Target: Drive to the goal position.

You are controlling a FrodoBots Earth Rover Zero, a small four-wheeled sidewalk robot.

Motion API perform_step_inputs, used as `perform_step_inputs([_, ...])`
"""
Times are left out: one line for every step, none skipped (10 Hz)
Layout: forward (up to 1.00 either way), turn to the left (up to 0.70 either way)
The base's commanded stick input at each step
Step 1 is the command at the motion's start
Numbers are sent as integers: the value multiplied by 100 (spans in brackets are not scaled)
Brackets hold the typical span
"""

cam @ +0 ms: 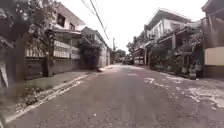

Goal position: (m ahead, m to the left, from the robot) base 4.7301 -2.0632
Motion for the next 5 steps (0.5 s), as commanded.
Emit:
perform_step_inputs([70, 0])
perform_step_inputs([70, 0])
perform_step_inputs([70, 1])
perform_step_inputs([70, 2])
perform_step_inputs([70, 1])
